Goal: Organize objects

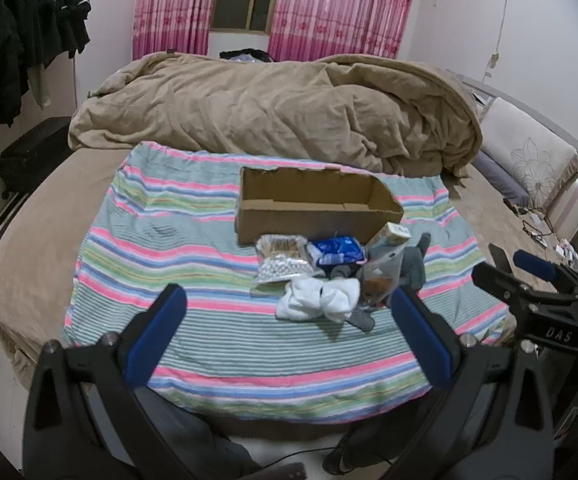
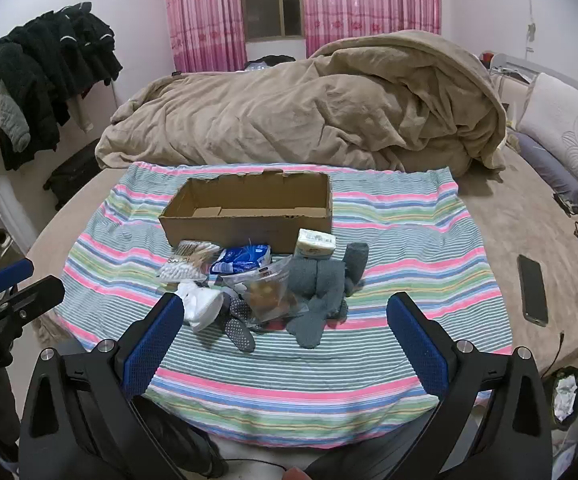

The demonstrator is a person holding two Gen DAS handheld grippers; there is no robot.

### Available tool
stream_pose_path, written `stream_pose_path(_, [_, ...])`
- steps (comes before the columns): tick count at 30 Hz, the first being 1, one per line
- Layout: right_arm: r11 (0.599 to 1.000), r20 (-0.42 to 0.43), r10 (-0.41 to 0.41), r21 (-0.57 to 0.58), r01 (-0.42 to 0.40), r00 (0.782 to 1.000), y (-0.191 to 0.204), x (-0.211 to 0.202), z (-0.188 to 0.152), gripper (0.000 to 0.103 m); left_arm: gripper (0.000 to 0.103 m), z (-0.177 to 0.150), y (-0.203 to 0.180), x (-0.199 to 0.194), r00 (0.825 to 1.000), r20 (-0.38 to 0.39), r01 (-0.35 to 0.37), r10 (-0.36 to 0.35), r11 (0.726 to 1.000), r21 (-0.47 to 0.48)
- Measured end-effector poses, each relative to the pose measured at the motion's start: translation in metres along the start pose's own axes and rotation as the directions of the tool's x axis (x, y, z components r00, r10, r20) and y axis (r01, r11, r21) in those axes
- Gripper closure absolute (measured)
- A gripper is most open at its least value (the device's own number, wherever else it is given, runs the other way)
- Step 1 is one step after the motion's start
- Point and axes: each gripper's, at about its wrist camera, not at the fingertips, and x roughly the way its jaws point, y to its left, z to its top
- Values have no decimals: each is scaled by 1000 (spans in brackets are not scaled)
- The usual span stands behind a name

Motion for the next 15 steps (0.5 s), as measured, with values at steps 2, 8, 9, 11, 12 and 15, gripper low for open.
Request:
stream_pose_path(2, [1000,-2,0,0,0,1000,0,0,0,0,1,0,0,1,1000,0,1,-1,1000,0])
stream_pose_path(8, [1000,-10,-5,8,5,1000,3,5,-6,0,1,0,0,2,1000,-6,5,-5,1000,-2])
stream_pose_path(9, [1000,-12,-4,9,5,1000,3,6,-6,0,1,0,0,3,1000,-6,4,-4,1000,-1])
stream_pose_path(11, [1000,-15,-3,11,3,1000,2,7,-6,0,1,0,0,3,1000,-8,3,-3,1000,-2])
stream_pose_path(12, [1000,-15,-2,11,2,1000,2,7,-5,0,1,0,0,4,1000,-9,3,-3,1000,-3])
stream_pose_path(15, [1000,-18,-1,12,1,1000,1,8,-5,0,1,0,0,6,1000,-16,-1,1,1000,-7])
